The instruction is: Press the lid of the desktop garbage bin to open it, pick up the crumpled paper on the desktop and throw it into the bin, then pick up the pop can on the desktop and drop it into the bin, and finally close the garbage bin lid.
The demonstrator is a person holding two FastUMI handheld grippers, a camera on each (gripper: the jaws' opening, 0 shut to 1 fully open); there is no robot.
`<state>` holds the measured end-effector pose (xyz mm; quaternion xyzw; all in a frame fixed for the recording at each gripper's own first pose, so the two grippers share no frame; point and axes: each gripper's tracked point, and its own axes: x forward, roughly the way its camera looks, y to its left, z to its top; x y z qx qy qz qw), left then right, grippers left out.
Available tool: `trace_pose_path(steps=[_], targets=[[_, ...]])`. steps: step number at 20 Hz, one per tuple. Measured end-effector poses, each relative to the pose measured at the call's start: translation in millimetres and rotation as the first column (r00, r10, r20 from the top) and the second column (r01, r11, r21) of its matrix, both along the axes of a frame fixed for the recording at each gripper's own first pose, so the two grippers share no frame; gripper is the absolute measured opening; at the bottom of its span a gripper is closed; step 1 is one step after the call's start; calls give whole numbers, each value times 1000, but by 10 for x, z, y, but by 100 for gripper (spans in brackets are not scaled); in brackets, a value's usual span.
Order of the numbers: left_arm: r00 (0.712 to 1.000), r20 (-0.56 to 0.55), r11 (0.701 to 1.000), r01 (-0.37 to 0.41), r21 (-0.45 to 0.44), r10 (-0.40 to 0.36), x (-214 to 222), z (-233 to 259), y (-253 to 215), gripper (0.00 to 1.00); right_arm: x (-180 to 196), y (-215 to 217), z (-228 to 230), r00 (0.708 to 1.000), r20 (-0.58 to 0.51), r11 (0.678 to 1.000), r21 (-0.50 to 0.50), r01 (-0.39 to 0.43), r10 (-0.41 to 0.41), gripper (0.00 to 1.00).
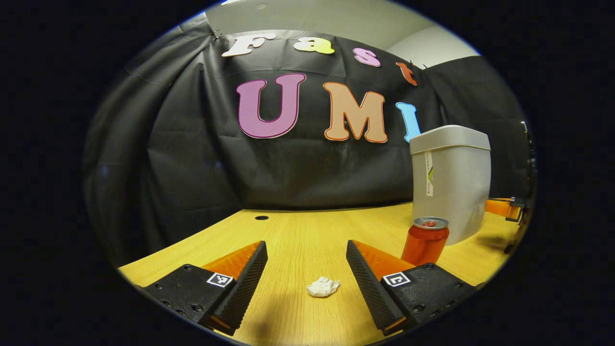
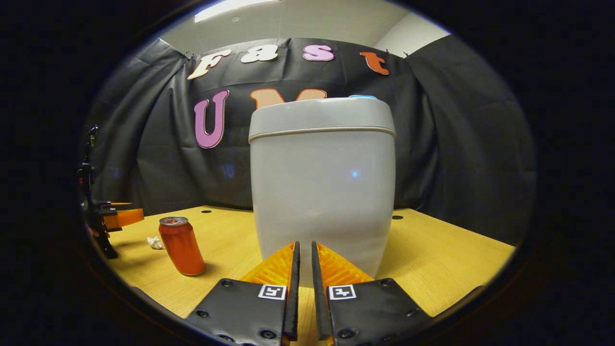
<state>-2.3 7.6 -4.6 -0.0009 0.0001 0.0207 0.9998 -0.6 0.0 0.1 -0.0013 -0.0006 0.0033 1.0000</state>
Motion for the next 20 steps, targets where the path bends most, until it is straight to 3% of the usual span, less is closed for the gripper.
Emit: trace_pose_path(steps=[2,4,20], targets=[[1000,0,1000,0,1,0,-9,-2,1,96,25,-21,-14,1000,1,1000,0,6,-6,18],[1000,0,1000,0,1,0,-4,-8,2,96,6,-45,-2,1000,0,1000,0,20,-20,5],[1000,0,1000,1,1,-1,-10,-21,-1,96,-41,-35,135,999,35,1000,8,28,-28,3]])
